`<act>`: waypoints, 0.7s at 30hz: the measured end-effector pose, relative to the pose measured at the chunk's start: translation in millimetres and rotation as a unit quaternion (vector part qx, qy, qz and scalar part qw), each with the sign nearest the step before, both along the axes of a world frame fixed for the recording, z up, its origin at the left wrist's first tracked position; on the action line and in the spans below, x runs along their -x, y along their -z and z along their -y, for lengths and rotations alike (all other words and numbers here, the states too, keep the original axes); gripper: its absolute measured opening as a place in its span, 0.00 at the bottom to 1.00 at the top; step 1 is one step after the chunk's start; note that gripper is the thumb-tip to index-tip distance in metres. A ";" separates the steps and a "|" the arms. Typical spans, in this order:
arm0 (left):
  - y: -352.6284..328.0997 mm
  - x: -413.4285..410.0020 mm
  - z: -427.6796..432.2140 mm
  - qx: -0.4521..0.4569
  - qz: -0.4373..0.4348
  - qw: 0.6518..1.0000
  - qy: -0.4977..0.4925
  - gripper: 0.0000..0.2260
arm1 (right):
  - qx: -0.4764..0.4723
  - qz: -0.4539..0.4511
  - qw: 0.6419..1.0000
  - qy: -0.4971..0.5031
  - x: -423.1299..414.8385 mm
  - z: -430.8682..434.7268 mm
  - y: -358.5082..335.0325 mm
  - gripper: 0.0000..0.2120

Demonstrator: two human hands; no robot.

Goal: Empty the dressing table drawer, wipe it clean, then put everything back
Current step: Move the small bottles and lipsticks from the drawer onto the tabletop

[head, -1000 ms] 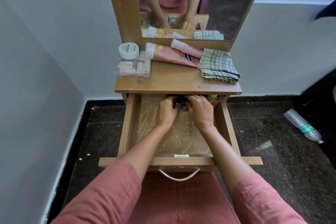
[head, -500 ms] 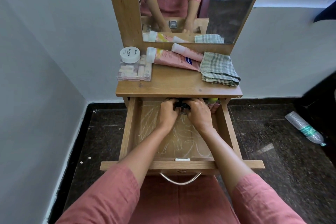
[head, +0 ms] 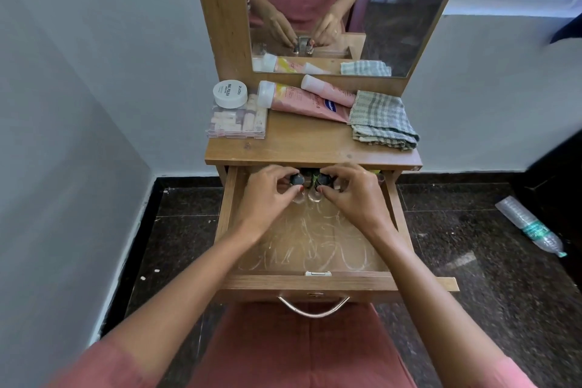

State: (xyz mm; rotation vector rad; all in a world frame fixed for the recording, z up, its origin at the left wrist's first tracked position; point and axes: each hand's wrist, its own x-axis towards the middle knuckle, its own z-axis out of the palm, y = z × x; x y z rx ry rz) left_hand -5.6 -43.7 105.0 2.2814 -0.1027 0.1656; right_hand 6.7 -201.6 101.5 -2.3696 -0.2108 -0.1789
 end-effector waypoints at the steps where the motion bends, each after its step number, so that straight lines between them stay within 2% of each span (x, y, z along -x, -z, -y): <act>1: -8.7 -0.5 -3.7 0.007 0.008 1.000 -0.005 0.15 | -0.013 0.005 1.000 -0.005 -2.1 -1.4 -7.8 0.15; 4: -33.0 -14.2 -12.6 0.040 0.034 0.998 -0.018 0.13 | -0.030 0.031 0.999 -0.012 -16.9 -7.3 -29.5 0.15; 9: -51.7 -58.8 -19.2 0.047 0.060 0.996 -0.046 0.12 | -0.032 0.047 0.998 0.013 -60.7 -21.8 -44.3 0.15; 15: -46.7 -95.2 -22.3 0.016 0.050 0.997 -0.048 0.09 | -0.037 0.031 0.999 0.009 -94.3 -40.4 -44.0 0.11; 21: -43.4 -109.7 -24.5 -0.013 0.026 0.997 -0.067 0.11 | -0.012 0.027 1.000 -0.001 -107.6 -49.7 -42.1 0.11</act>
